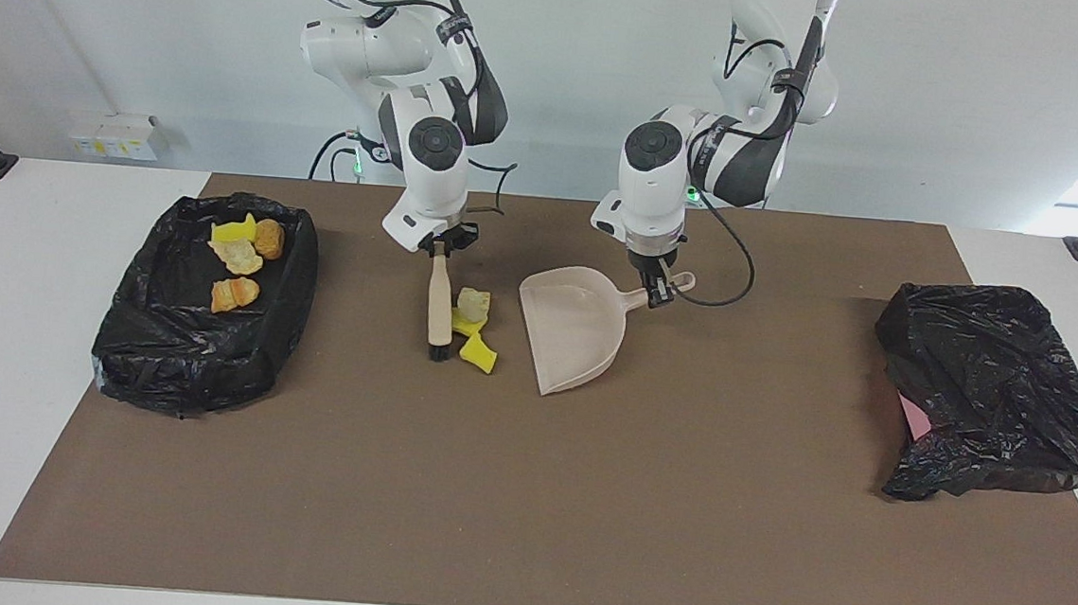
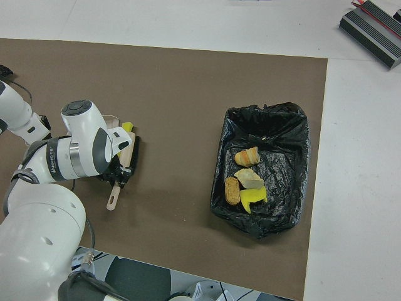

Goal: Sweep and dump trash in bin
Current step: 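Sweep the remaining sponges into the dustpan with the right gripper's brush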

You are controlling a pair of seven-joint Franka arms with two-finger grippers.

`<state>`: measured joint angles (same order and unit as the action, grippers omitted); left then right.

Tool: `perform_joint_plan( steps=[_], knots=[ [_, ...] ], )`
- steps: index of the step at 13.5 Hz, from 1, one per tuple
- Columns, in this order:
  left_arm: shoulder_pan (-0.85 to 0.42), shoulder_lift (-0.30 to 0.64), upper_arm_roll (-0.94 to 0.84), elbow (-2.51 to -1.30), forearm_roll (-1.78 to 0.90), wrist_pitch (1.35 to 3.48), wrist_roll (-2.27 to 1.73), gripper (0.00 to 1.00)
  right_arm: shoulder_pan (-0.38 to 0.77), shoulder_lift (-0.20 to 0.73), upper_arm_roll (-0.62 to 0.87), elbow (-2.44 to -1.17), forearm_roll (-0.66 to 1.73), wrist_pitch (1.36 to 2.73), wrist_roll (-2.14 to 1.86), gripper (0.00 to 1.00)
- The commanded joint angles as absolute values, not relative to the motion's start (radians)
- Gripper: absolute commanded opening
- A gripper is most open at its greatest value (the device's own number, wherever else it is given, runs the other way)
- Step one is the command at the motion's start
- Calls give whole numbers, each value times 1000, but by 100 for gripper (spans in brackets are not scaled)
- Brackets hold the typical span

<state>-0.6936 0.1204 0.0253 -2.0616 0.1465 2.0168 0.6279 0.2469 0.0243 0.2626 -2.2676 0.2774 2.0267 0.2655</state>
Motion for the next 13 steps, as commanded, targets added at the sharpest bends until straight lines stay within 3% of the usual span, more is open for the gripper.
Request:
perform_joint_plan(
  steps=[1,5,8,13],
  knots=[
    [-730,135,38,-2083,166,2060,583,0,245,63,265,-2206,425,1990,189,0],
    [-726,172,40,-2072,166,2094,555,0,194,11,249,-2105,393,1785,120,0],
    [-694,166,43,-2068,166,2092,566,0,176,-21,259,-2048,151,1688,109,0],
    [-520,150,40,-2025,156,2091,777,0,257,-118,262,-2118,58,1601,386,0]
  ],
)
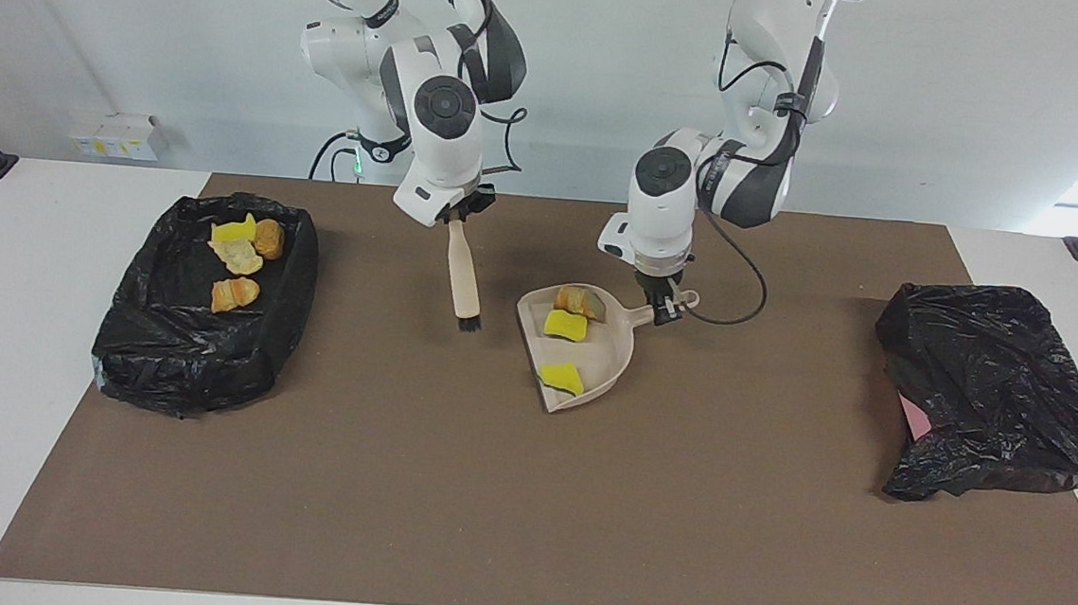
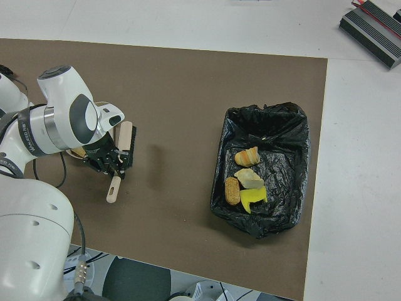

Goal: Sweep and dump trash in bin
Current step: 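Carry the dustpan to the other black bag with the left gripper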

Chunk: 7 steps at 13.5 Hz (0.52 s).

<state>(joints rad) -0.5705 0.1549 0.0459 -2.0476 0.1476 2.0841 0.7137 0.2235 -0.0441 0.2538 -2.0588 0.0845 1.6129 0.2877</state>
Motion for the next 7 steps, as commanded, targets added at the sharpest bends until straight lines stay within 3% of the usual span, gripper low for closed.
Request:
perform_joint_plan(
  steps=[1,3,5,7],
  knots=[
    [-491,158,40,-2008,140,2094,831,0,264,-152,264,-2170,96,1638,408,0],
    [-398,176,40,-1961,75,2092,978,0,342,-187,264,-2236,182,1751,477,0],
    [-307,205,40,-1899,49,2077,1107,0,458,-154,264,-2252,184,1853,642,0],
    [-243,245,40,-1818,40,2024,1220,0,504,-150,264,-2290,199,1951,669,0]
  ],
)
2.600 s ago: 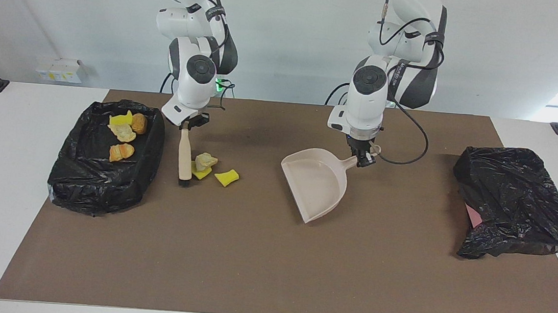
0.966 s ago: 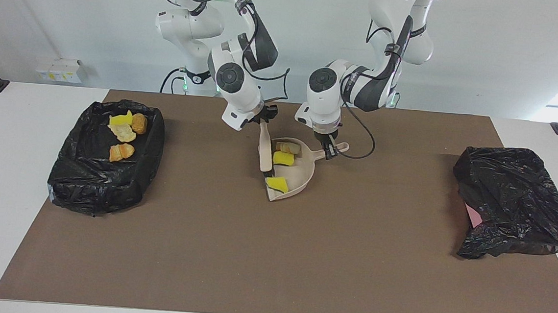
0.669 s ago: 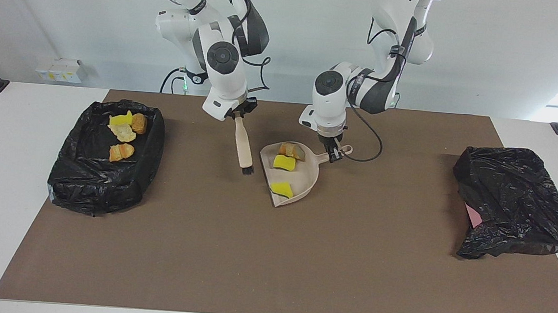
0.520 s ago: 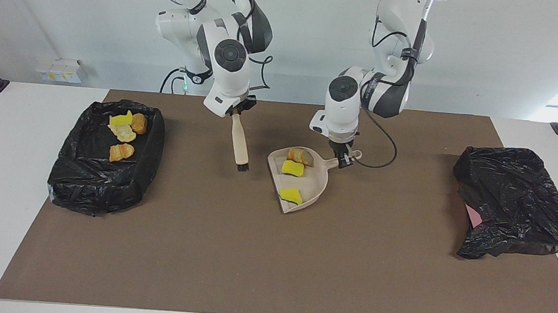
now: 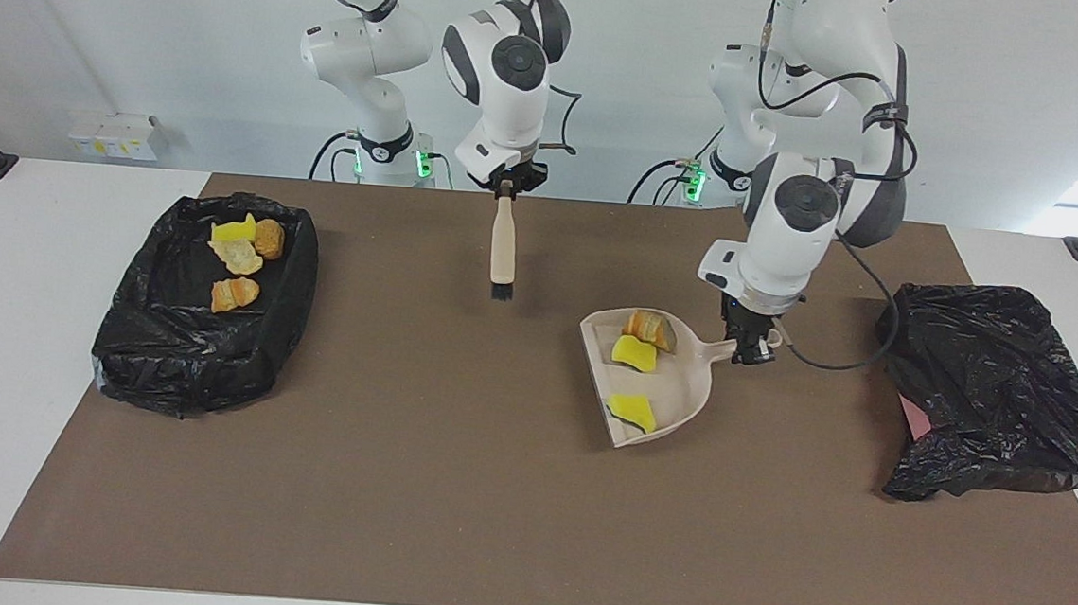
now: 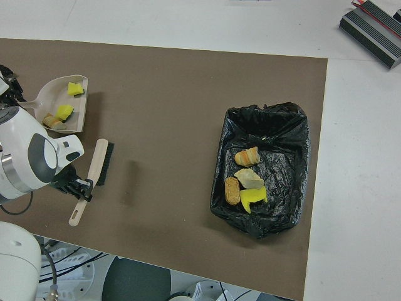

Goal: Sweep and dump trash in bin
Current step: 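Carry the dustpan to the other black bag with the left gripper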

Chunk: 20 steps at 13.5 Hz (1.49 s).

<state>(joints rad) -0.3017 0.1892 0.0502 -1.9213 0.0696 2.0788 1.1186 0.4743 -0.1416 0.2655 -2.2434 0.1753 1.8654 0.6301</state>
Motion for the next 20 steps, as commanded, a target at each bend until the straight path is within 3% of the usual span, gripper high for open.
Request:
perform_joint_plan(
  steps=[1,7,8,9,12,15,20],
  knots=[
    [-217,255,40,-1774,31,1988,1267,0,524,-141,264,-2308,224,1995,672,0],
    [-40,253,44,-1608,41,1800,1506,0,571,-75,264,-2367,232,2092,670,0],
    [-19,250,48,-1577,44,1763,1553,0,569,-74,262,-2370,233,2094,664,13],
    [10,250,49,-1548,46,1737,1603,0,566,-71,262,-2372,233,2094,657,43],
    [128,250,52,-1529,64,1720,1753,0,560,-57,262,-2367,232,2097,628,100],
    [265,250,49,-1528,104,1779,1850,0,537,-41,255,-2312,210,2100,629,100],
    [386,239,66,-1557,271,1986,1934,0,330,-35,255,-2145,109,2085,532,100]
  ],
)
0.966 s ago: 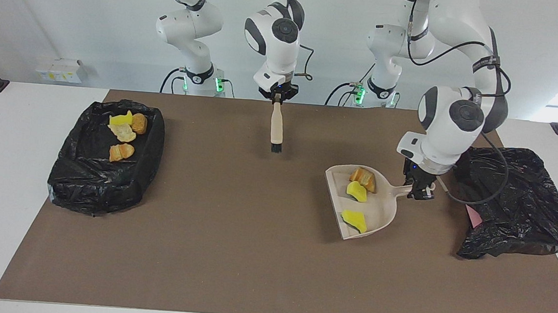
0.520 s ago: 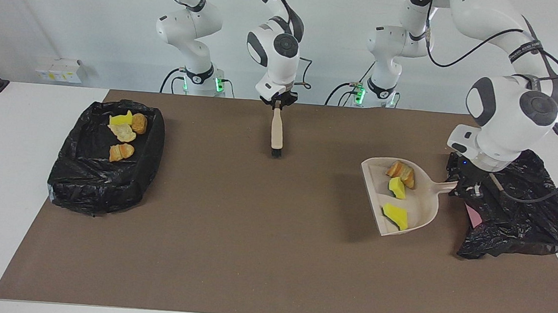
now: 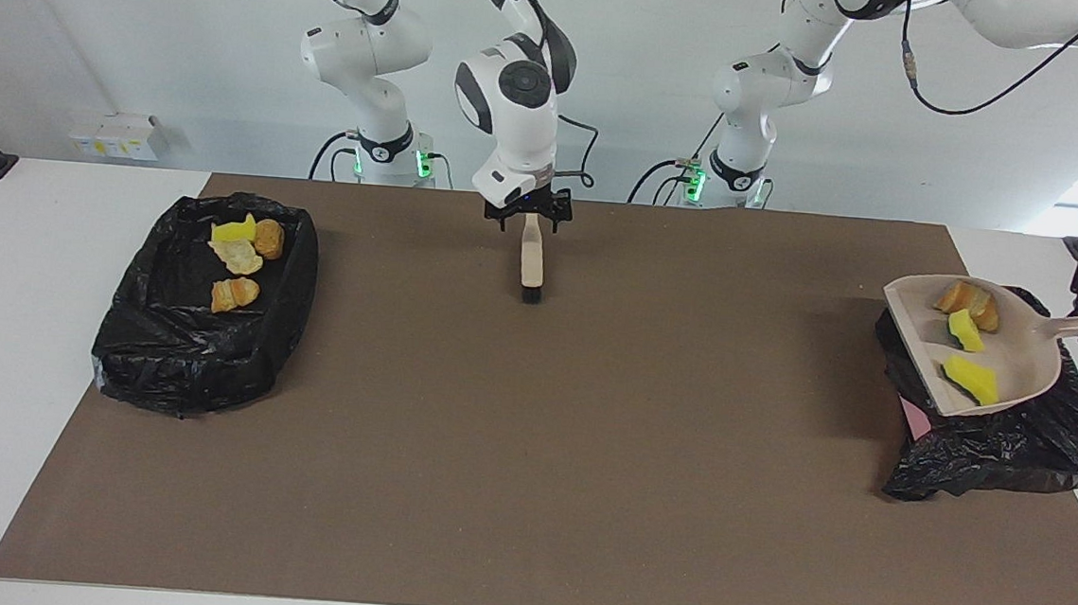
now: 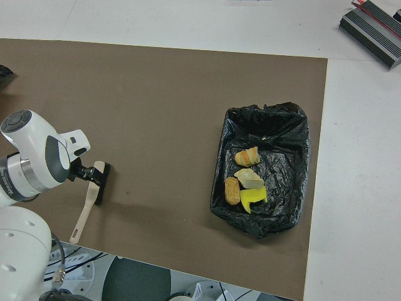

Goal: Sweep and dump trash in bin
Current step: 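Tip the dustpan into the bag while the right gripper drops the brush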

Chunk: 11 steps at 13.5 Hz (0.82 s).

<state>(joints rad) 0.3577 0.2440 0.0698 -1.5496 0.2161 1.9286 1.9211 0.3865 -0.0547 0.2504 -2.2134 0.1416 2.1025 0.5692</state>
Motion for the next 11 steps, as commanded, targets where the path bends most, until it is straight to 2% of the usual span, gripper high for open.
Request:
perform_joint_plan(
  steps=[1,5,8,11],
  knots=[
    [402,233,66,-1574,290,2020,1930,0,302,-35,255,-2123,92,2079,520,100],
    [400,193,74,-1672,461,2204,1867,0,261,-34,259,-2099,25,2066,465,100],
    [370,155,72,-1733,705,2194,1628,0,253,-26,255,-2094,25,2069,462,100],
    [301,129,72,-1753,923,2122,1456,0,161,-11,256,-2031,25,2069,457,100]
  ],
)
